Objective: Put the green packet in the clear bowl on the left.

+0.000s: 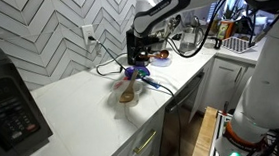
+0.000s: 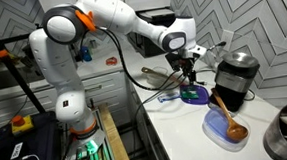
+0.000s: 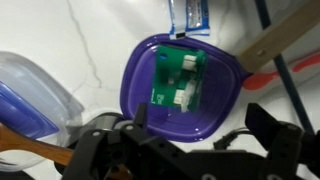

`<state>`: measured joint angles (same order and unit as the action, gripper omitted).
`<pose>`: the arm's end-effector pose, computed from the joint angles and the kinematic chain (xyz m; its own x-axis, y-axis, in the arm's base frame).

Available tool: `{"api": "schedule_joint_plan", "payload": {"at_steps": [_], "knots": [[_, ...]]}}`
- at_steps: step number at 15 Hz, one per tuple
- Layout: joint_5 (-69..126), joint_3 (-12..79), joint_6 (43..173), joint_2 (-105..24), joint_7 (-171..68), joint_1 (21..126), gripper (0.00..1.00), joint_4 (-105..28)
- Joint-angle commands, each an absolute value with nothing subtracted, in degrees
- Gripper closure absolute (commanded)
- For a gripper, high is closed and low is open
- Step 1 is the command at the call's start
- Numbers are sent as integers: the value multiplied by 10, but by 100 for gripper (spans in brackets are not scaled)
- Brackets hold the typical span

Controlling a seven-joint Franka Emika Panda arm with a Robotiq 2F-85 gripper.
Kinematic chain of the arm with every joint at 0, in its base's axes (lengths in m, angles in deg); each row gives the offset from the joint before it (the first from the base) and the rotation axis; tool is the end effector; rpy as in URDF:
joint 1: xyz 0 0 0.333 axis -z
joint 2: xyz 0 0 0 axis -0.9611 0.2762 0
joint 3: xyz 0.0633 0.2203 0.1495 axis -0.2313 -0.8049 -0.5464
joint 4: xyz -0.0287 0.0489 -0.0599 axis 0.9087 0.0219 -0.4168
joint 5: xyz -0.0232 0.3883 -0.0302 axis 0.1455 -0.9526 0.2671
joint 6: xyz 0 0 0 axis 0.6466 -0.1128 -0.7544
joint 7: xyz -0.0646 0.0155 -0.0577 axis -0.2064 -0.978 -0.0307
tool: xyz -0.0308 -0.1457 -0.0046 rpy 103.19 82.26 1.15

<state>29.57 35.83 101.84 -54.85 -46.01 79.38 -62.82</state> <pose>0.5655 -0.1178 0.3597 0.9269 -0.3321 0.1746 -0.3419 -0.9393 0.0283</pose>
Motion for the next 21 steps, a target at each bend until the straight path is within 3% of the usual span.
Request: {"api": "schedule_joint_plan", "payload": {"at_steps": [1, 5, 7, 8, 10, 15, 16, 17, 18, 21], "knots": [[304, 367, 959, -504, -444, 802, 0, -590], [277, 365, 912, -477, -449, 799, 1, -574], [276, 364, 902, -469, -448, 797, 7, -569], [264, 363, 903, -463, -448, 798, 30, -563], [217, 358, 910, -456, -465, 804, 34, -557], [153, 354, 939, -438, -465, 801, 74, -546], [167, 356, 948, -435, -456, 797, 62, -544], [184, 359, 961, -433, -449, 794, 38, -544], [207, 364, 969, -432, -439, 792, 38, -542], [211, 365, 991, -435, -443, 797, 17, -539]]}}
